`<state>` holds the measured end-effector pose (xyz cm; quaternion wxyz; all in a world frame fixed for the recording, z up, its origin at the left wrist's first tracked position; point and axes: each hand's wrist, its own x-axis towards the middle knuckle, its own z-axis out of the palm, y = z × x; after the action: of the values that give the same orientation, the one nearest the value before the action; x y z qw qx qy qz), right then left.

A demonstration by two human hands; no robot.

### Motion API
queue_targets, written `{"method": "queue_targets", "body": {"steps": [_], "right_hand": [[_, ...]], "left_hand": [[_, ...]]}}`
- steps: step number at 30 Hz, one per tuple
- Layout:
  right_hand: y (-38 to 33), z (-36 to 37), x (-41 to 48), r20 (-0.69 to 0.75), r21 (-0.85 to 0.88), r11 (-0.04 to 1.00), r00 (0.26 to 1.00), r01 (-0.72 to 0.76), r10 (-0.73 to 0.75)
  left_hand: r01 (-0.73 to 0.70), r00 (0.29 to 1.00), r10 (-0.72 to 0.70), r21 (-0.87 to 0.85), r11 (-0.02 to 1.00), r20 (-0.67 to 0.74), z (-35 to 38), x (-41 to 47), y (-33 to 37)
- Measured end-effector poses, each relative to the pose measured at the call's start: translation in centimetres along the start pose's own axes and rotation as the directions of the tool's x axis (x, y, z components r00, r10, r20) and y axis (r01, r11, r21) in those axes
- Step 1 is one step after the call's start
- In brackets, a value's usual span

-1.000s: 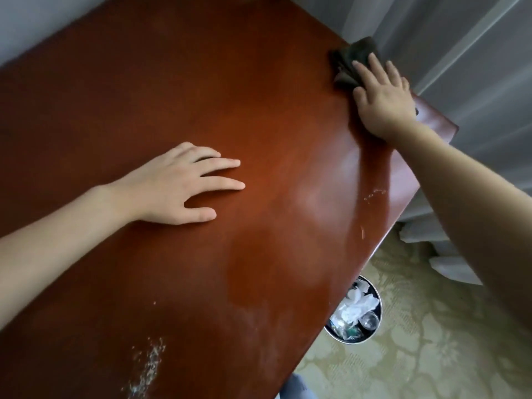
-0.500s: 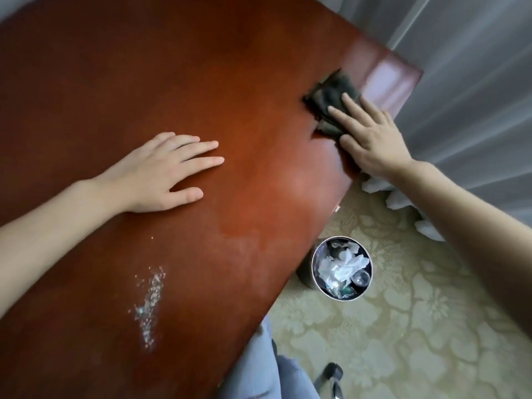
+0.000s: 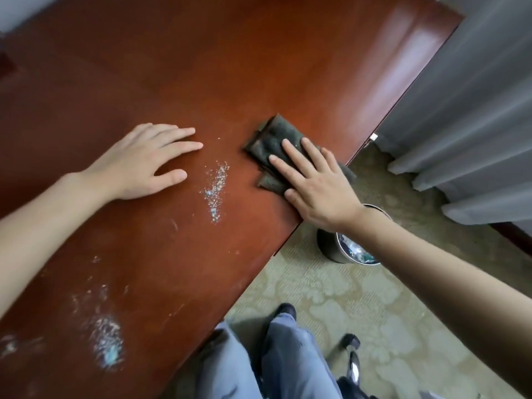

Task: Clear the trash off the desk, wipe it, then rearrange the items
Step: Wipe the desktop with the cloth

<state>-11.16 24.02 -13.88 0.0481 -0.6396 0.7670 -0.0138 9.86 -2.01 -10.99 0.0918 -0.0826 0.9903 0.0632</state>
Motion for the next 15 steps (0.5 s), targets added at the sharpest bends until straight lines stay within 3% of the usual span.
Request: {"method": "queue_targets", "body": {"steps": [4, 10, 13, 15], "right_hand": [[-1.3, -0.6, 0.6, 0.006, 0.050, 0.996, 0.997, -0.075, 0.075], [1.9, -1.9, 10.4, 0.022, 0.110, 0.926, 0.932, -0.362, 0.362], [2.7, -1.9, 14.0, 0.030, 0.137, 0.906, 0.916, -0.401, 0.401], [2.3, -1.8, 13.6, 0.016, 0.148, 0.927, 0.938, -0.345, 0.346]], "left_hand": [[0.025, 0.999, -0.025, -0.013, 1.000, 0.024, 0.2, -2.5, -1.6], [-0.032, 0.997, 0.030, 0.019, 0.999, 0.075, 0.3, -4.3, -4.1], [-0.062, 0.996, 0.061, 0.019, 0.998, 0.066, 0.6, -5.2, -4.8], [-0.092, 0.994, 0.091, 0.013, 0.996, 0.064, 0.6, -5.4, -5.1]]}}
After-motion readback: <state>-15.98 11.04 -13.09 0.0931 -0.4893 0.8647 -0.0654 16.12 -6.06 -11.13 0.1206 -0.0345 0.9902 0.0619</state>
